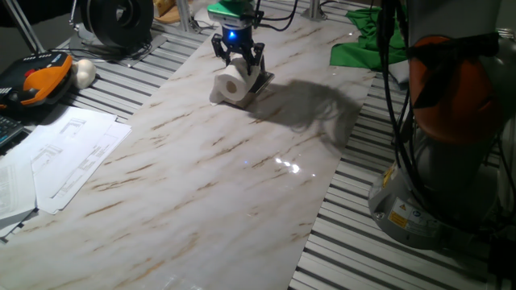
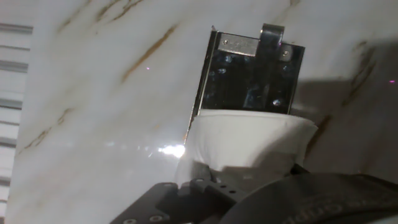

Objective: Put the toilet paper on its holder

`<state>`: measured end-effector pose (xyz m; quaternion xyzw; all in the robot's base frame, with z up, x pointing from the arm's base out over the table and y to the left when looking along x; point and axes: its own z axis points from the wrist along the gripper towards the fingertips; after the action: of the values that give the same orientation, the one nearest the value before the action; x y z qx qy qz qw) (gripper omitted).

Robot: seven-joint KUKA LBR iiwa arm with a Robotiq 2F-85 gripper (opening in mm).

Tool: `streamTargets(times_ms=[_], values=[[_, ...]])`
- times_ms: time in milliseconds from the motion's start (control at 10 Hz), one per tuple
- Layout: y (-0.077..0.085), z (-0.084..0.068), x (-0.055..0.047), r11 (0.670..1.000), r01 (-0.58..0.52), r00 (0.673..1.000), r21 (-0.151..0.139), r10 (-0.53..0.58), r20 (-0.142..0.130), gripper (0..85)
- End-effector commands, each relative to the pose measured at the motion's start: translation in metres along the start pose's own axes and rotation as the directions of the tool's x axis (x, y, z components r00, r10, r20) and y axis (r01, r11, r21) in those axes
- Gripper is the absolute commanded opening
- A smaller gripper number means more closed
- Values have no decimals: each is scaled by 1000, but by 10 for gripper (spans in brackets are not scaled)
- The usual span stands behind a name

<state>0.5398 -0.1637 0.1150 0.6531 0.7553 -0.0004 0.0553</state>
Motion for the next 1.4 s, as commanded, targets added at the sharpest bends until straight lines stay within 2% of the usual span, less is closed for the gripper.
streamTargets(times_ms=[0,300,500,800,900,1300], values=[[0,0,0,1000,-5,1000,3,5,5,0],[0,0,0,1000,-4,1000,23,4,13,0],[0,0,0,999,-1,999,43,-1,53,0],[0,0,0,996,63,997,64,-66,47,0],[0,0,0,994,88,995,69,-91,36,0],[0,0,0,987,147,988,68,-150,26,0]])
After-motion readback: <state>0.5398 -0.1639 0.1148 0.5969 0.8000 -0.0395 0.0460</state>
